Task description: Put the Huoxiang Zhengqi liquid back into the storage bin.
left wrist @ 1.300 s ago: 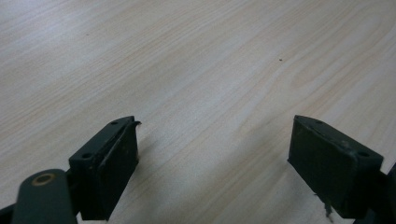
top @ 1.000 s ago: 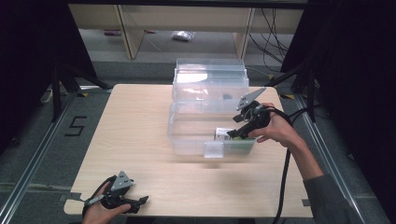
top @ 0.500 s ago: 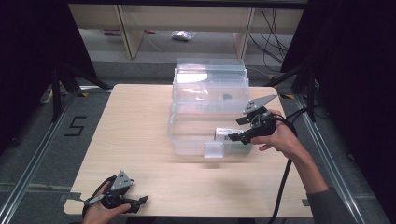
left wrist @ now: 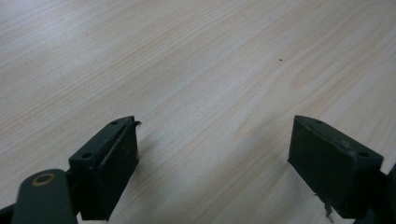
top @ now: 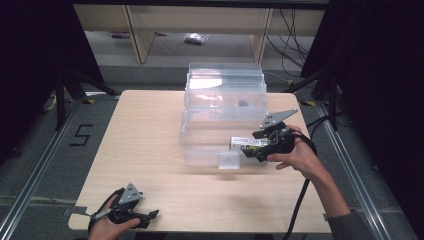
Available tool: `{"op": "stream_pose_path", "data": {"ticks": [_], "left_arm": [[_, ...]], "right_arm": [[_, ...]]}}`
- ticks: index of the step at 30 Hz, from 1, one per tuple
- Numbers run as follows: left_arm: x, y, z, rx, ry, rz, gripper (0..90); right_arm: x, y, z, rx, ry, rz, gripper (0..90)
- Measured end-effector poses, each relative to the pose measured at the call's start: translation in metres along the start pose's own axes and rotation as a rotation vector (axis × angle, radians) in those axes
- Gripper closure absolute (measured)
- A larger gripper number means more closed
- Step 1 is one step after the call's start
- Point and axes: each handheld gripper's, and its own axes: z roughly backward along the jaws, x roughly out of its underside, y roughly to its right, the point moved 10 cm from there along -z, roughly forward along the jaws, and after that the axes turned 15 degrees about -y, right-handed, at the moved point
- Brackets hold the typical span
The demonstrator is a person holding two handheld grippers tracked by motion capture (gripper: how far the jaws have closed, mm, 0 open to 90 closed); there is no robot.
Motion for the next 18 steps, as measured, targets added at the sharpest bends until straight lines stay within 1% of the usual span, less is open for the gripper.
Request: {"op": "stream_pose_path", "data": {"ticks": [1,2,3,4,5,6,8,9,12,13,14,15,16,18], "left_arm": [[0.001,-0.001,0.000,-0.005,-0.006,-0.003,15.4],[-0.001,0.001,-0.001,0.001,0.008,0.018,15.4],[-0.001,0.001,-0.001,0.000,0.007,0.016,15.4],[-0.001,0.001,-0.001,-0.001,0.008,0.015,15.4],[-0.001,0.001,0.000,0.004,0.004,0.013,15.4],[0.000,0.000,0.000,0.001,-0.003,0.006,15.4],[0.000,0.001,0.000,0.003,0.001,0.012,15.4],[-0.001,0.001,0.000,0.003,0.003,0.013,15.4],[0.000,0.001,0.000,0.002,-0.001,0.007,15.4],[0.000,0.001,0.000,0.002,0.004,0.005,15.4],[0.000,0.000,0.000,0.000,-0.001,0.001,15.4],[0.000,0.000,0.000,-0.001,-0.001,0.006,15.4],[-0.001,0.000,0.000,0.001,0.005,0.014,15.4],[0.000,0.000,0.000,0.001,0.003,0.004,15.4]], "right_arm": [[0.000,-0.001,0.001,-0.002,0.005,-0.019,26.1],[0.000,-0.001,0.001,0.008,0.012,-0.014,25.9],[-0.001,-0.001,0.000,0.010,0.025,-0.008,25.9],[0.000,-0.002,0.001,0.013,0.023,-0.022,25.9],[-0.001,-0.002,0.001,0.010,0.035,-0.022,25.9],[0.002,-0.002,0.002,0.016,0.021,-0.019,25.7],[0.003,-0.003,0.002,0.005,0.018,-0.016,25.6],[0.005,-0.003,0.002,0.005,0.012,-0.024,25.6],[0.007,-0.004,0.002,0.011,0.027,-0.034,25.5],[0.008,-0.003,0.002,0.013,0.022,-0.022,25.2],[0.007,-0.004,0.000,0.016,0.048,-0.034,25.3],[0.011,-0.006,0.002,0.011,0.021,-0.038,25.4],[0.011,-0.005,0.003,0.019,0.034,-0.040,25.3],[0.012,-0.007,0.003,0.016,0.047,-0.045,25.2]]}}
